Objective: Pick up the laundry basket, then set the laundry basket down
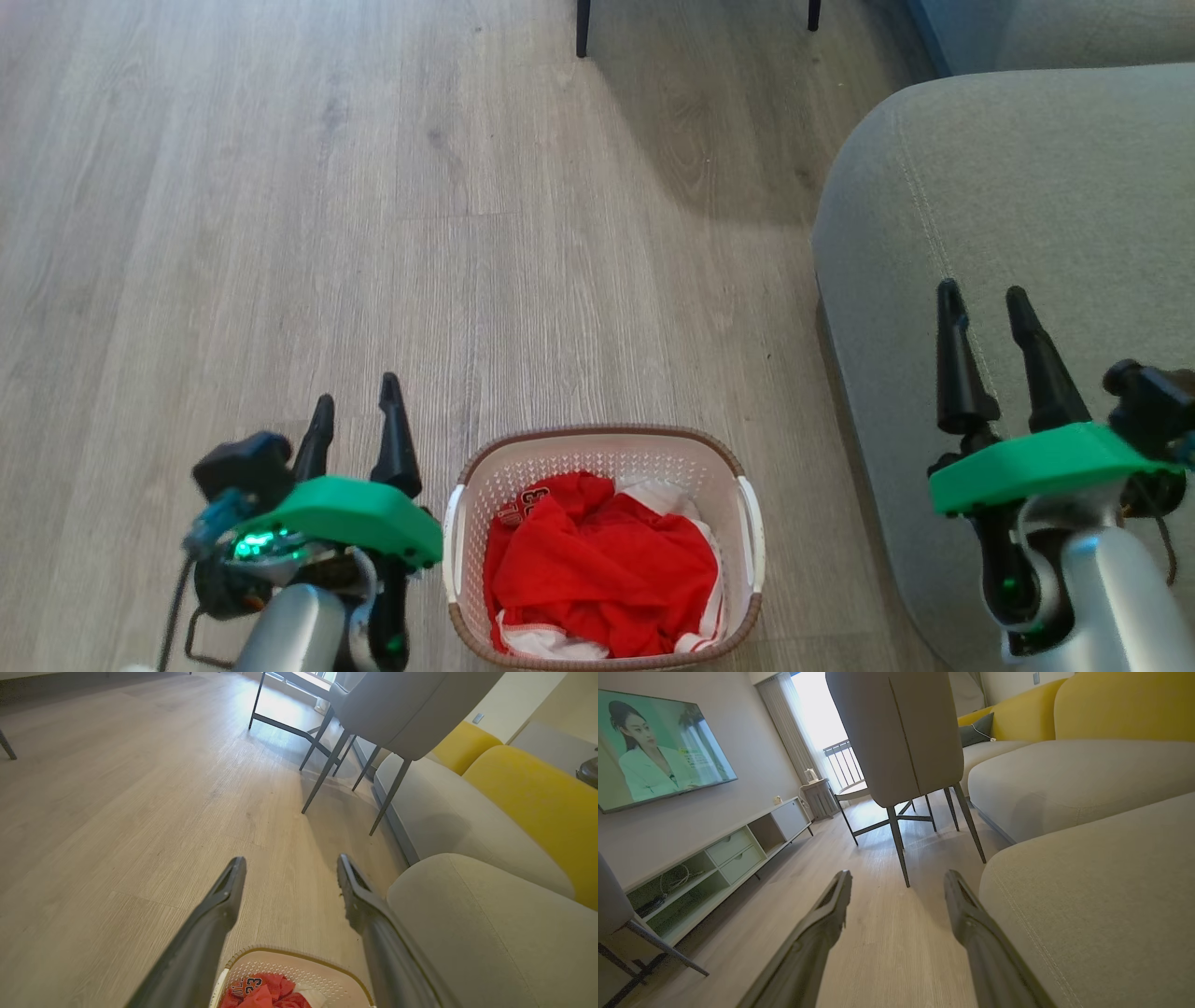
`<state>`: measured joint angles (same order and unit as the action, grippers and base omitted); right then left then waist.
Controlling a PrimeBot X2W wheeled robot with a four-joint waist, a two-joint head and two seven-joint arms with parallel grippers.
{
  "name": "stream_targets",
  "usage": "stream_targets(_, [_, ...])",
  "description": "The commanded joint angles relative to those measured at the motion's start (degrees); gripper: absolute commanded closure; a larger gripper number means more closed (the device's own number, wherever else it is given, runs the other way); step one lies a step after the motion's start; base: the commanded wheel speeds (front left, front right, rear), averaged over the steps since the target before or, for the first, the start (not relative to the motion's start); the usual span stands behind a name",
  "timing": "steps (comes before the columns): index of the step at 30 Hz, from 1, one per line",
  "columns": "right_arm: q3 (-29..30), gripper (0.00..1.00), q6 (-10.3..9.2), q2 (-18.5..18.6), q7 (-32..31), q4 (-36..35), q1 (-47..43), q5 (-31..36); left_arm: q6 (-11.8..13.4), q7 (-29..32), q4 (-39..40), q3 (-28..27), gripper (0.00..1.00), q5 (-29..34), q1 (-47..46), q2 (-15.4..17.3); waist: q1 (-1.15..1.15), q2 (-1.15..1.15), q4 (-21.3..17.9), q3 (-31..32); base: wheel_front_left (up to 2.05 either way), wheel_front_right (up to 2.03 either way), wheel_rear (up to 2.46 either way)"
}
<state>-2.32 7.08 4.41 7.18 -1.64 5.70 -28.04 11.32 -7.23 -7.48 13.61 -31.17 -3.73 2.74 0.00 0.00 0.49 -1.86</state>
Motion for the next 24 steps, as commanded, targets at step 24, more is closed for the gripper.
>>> stream_targets(24, [-4.51,0.00,0.35,0.30,4.72,0.45,3.75,17.45,14.08,-4.65,2.08,13.83,0.00,15.18,-8.51,4.49,0.00,0.00,-0.09,0.14,0.00,0.00,0.00])
